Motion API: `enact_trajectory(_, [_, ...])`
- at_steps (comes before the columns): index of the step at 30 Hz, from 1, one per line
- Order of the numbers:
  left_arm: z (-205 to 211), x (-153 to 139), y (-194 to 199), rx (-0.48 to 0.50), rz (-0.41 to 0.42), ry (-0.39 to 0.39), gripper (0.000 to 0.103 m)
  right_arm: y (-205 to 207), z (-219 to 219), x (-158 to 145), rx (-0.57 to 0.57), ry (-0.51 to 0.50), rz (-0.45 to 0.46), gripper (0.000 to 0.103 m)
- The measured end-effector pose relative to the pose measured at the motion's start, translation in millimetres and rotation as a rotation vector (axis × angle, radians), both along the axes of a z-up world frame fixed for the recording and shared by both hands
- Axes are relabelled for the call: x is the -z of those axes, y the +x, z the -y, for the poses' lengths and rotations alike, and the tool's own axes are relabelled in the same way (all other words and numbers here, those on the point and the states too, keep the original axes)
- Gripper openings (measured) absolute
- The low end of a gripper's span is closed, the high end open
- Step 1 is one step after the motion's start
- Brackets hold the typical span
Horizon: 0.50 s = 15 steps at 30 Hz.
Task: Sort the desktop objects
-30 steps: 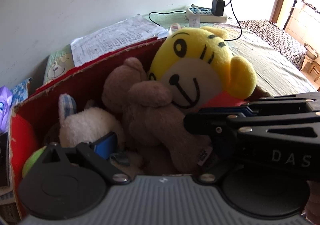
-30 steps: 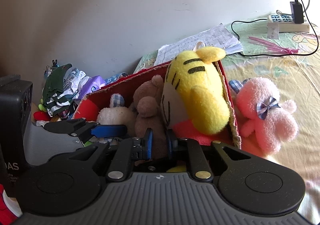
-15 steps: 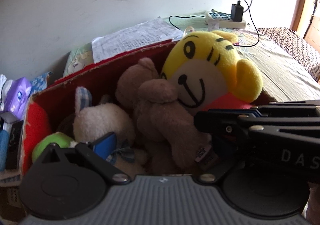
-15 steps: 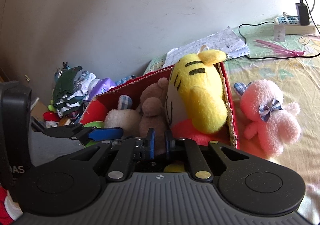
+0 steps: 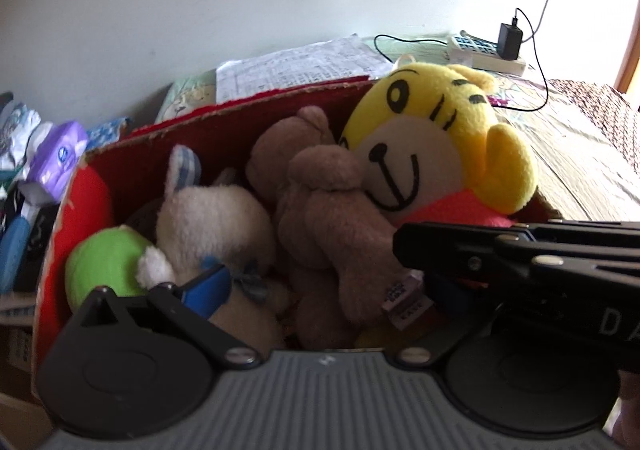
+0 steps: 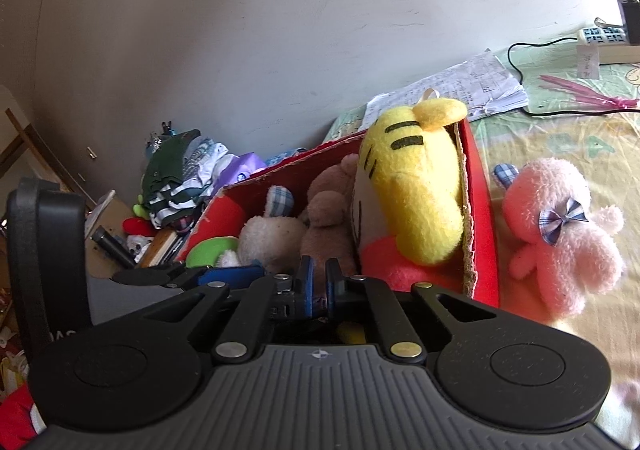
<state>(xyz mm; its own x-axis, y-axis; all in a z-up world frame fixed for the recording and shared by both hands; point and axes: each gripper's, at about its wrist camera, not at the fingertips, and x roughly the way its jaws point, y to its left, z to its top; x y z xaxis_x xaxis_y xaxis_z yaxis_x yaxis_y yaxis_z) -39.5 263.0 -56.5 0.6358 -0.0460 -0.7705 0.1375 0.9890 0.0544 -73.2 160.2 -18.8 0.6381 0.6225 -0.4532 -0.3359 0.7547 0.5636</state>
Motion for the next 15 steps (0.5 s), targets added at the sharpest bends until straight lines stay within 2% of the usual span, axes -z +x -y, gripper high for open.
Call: enact_trajectory(15, [3.0,1.0,-10.6,-0.110,0.029,-0.017,0.103,2.5,11.3,3.2,-0.116,0.061,0.025,0.005])
